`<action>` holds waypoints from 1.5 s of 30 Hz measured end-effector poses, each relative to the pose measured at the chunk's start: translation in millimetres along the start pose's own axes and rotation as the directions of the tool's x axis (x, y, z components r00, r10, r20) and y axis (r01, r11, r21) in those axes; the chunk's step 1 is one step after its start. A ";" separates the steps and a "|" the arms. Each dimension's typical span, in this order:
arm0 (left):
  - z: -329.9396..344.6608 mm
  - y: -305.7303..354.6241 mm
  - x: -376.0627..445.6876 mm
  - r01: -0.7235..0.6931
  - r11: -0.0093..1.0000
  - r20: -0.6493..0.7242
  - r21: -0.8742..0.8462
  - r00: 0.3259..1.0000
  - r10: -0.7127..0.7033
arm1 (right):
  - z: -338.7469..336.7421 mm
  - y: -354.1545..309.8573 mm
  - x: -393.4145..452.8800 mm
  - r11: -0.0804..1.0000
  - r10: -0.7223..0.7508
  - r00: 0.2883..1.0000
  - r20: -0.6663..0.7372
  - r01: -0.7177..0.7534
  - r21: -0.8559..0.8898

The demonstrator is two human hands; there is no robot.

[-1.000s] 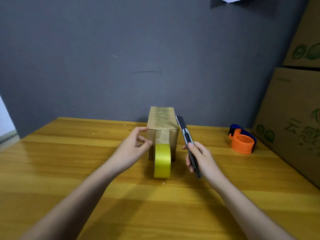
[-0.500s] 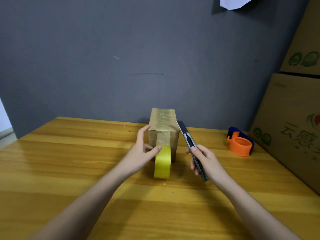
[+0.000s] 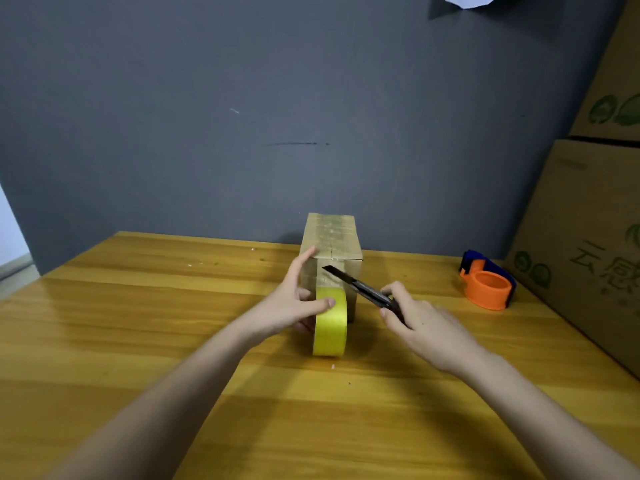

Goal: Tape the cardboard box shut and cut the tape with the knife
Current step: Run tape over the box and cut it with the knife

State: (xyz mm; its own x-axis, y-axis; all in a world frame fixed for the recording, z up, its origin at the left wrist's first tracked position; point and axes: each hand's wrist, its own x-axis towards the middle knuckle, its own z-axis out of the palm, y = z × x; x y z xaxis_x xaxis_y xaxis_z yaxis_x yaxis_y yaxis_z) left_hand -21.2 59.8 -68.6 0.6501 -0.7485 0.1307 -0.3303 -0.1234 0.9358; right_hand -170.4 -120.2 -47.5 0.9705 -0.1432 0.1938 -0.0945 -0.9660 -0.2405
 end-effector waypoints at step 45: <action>2.4 6.6 -7.1 -0.025 0.999 -0.026 -0.044 0.999 0.024 | -24.1 -2.1 -6.3 0.725 -0.114 0.993 0.025 0.100 -0.682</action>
State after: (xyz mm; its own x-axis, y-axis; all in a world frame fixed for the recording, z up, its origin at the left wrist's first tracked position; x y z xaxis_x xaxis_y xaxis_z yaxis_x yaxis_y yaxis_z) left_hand -29.6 62.7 -64.2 0.6594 -0.7343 0.1612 -0.3159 -0.0762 0.9457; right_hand -181.6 -122.5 -25.2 0.9803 -0.0271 0.1957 -0.1223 -0.8612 0.4933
